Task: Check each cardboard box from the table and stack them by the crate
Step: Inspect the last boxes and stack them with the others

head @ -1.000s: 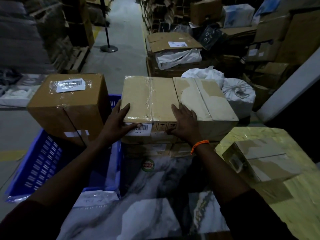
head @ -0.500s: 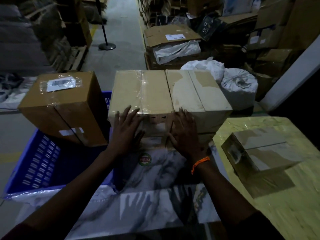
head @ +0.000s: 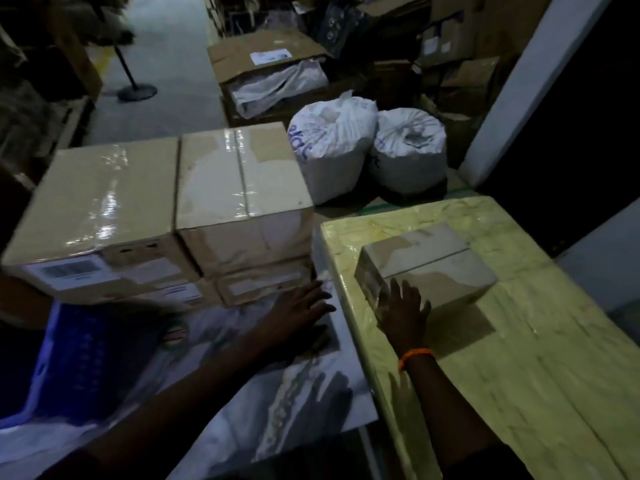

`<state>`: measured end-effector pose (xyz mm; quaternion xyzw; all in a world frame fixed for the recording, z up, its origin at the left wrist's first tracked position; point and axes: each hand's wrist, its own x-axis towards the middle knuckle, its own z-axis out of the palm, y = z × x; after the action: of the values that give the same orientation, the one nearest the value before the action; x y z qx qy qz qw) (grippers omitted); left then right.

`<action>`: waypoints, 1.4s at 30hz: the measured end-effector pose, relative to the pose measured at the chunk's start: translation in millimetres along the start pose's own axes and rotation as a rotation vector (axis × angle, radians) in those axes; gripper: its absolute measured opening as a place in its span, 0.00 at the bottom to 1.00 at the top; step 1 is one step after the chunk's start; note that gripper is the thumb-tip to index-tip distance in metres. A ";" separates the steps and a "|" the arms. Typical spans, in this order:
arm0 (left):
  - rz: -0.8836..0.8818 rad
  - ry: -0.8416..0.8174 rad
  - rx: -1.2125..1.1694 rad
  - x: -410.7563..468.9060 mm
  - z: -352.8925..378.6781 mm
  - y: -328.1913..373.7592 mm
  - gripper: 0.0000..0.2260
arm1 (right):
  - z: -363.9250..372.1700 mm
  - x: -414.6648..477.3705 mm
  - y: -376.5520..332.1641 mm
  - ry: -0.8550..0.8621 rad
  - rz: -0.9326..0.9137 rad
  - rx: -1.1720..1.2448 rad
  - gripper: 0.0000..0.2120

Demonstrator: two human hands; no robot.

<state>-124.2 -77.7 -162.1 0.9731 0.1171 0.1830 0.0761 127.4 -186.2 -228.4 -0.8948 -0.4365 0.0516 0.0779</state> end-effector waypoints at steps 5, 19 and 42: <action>-0.085 -0.196 -0.043 63.9 45.0 43.5 0.17 | 13.3 26.3 74.9 -0.171 -0.029 0.002 0.29; -0.925 -0.266 -0.517 195.3 158.5 77.5 0.33 | -1.1 -18.5 239.8 0.018 0.333 0.748 0.26; -1.140 0.464 -1.002 -12.4 17.1 216.1 0.19 | -102.8 -158.3 141.8 -0.129 0.009 1.103 0.43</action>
<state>-85.7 -290.4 -140.8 0.5500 0.5139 0.3450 0.5607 156.4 -406.9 -149.8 -0.7185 -0.3447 0.3274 0.5078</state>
